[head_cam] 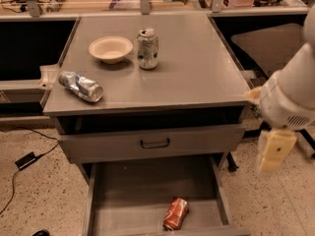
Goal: Pick coke can from middle drawer and place on counter
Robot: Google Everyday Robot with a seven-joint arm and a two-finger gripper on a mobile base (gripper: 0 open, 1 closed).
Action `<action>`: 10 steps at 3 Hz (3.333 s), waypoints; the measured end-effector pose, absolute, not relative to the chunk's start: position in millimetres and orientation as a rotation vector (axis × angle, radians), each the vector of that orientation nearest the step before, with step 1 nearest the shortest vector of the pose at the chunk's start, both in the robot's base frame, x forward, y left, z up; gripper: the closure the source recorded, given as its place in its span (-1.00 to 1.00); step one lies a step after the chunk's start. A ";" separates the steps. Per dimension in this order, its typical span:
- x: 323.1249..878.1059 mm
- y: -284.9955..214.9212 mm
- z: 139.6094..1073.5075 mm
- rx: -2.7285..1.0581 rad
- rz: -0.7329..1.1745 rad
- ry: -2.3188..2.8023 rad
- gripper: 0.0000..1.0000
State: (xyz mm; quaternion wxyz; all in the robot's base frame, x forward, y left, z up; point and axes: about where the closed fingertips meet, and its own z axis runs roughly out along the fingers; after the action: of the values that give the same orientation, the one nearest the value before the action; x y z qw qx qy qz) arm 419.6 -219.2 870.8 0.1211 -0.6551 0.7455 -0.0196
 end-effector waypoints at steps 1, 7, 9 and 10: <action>398.4 -221.2 833.1 -1.977 -0.007 2.212 -1.00; 437.5 -138.8 690.8 -2.730 -0.473 1.398 -1.00; 451.8 -127.7 690.9 -2.701 -0.455 1.308 -1.00; 446.6 -126.1 654.8 -2.726 -0.307 1.207 -1.00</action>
Offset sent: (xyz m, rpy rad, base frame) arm -0.0171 0.0134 -0.0465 -0.1360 0.0737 0.1239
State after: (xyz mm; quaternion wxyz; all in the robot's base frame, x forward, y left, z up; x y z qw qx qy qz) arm 446.6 -126.1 654.8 0.0723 -0.9071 0.4019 -0.1021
